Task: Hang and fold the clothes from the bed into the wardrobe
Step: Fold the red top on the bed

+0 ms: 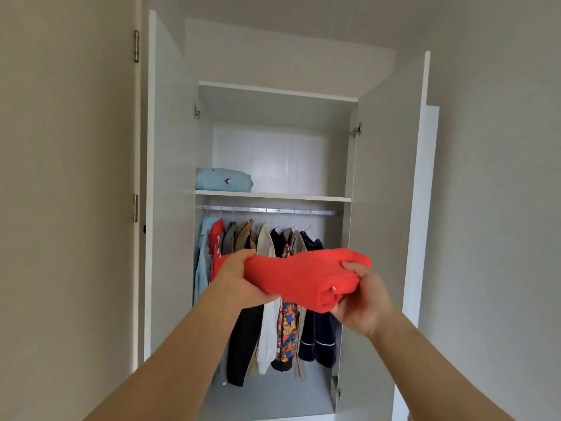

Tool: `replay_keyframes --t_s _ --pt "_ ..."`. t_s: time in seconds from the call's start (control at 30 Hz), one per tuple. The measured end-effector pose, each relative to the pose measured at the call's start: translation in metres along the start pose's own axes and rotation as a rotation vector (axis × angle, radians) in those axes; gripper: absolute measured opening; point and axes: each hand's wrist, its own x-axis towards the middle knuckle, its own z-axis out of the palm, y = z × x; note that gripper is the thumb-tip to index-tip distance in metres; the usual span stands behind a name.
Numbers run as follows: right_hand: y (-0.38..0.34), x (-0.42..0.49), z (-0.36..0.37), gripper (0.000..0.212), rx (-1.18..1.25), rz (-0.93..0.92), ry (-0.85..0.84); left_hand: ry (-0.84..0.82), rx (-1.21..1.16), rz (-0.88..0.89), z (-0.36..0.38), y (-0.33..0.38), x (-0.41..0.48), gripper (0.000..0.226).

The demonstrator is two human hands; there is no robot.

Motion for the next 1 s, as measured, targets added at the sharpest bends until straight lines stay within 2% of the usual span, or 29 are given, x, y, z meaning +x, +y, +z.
replay_keyframes --t_s 0.17,0.27,0.37,0.4,0.47,0.53,0.63,0.87,1.0 --pt "-0.002 0.091 0.017 0.049 -0.14 -0.008 -0.043 0.008 0.049 0.073 -0.019 0.048 0.083 0.016" --pt "-0.005 0.155 0.042 0.043 -0.142 -0.032 -0.097 -0.048 0.045 0.145 -0.019 0.088 0.13 0.012" --pt "-0.009 0.215 0.064 0.031 -0.079 -0.08 -0.138 -0.123 0.103 0.2 -0.014 0.132 0.178 0.035" --pt "-0.011 0.233 0.069 0.032 -0.06 -0.095 -0.149 -0.132 0.127 0.203 -0.011 0.145 0.193 0.036" --pt "-0.018 0.268 0.074 0.035 -0.044 -0.121 -0.17 -0.106 0.158 0.179 -0.007 0.166 0.223 0.021" --pt "-0.026 0.299 0.076 0.036 -0.039 -0.138 -0.183 -0.074 0.206 0.142 -0.001 0.184 0.252 0.015" --pt "-0.037 0.344 0.077 0.036 -0.016 -0.162 -0.209 -0.062 0.247 0.123 0.008 0.206 0.294 0.015" --pt "-0.085 0.456 0.072 0.032 -0.025 -0.245 -0.295 -0.129 0.263 0.244 0.043 0.251 0.401 0.04" --pt "-0.131 0.529 0.067 0.028 -0.059 -0.288 -0.339 -0.141 0.303 0.318 0.084 0.275 0.468 0.026"
